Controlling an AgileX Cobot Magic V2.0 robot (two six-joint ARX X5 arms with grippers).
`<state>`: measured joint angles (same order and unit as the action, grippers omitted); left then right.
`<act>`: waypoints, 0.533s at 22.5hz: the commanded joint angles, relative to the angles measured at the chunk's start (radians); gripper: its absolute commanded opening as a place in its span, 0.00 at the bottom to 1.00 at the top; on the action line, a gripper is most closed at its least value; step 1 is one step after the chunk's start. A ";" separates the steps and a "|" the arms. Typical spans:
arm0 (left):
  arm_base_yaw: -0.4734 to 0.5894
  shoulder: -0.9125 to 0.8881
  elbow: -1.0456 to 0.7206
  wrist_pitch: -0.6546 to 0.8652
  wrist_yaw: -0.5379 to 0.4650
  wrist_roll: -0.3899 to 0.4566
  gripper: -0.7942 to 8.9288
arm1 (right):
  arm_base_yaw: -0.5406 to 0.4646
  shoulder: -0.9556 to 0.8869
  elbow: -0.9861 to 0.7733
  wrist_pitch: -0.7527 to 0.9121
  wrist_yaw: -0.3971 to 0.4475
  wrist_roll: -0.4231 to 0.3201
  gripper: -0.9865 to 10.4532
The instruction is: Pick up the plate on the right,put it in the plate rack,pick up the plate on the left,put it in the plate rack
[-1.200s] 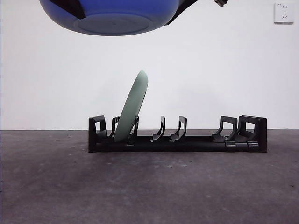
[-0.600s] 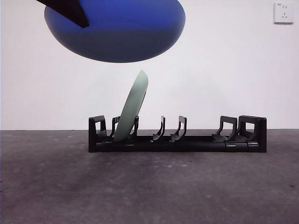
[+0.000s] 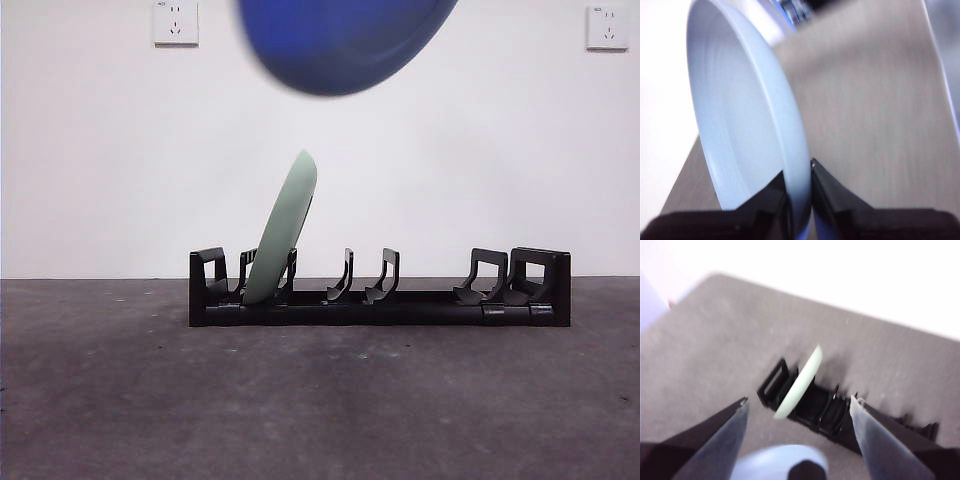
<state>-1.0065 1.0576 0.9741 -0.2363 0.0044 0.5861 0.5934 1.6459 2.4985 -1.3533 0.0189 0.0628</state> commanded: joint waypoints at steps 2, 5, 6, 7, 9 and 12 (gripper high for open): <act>0.010 0.061 -0.003 0.246 0.004 -0.308 0.07 | 0.001 -0.058 0.000 -0.023 0.001 -0.003 0.39; 0.023 0.119 -0.003 0.370 0.003 -0.426 0.07 | 0.002 -0.103 -0.001 -0.024 -0.004 -0.002 0.39; 0.030 0.144 -0.003 0.417 0.000 -0.472 0.07 | 0.002 -0.117 -0.002 -0.025 -0.006 0.002 0.39; 0.037 0.165 -0.003 0.457 -0.004 -0.513 0.07 | 0.002 -0.129 -0.003 -0.025 -0.011 0.007 0.39; 0.060 0.216 -0.003 0.552 -0.013 -0.588 0.07 | 0.003 -0.156 -0.010 -0.025 -0.036 0.016 0.39; 0.082 0.283 -0.003 0.660 -0.077 -0.660 0.07 | 0.003 -0.190 -0.023 -0.026 -0.084 0.025 0.39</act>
<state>-0.9321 1.3247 0.9741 0.3763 -0.0532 0.0170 0.5945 1.4590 2.4859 -1.3533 -0.0540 0.0727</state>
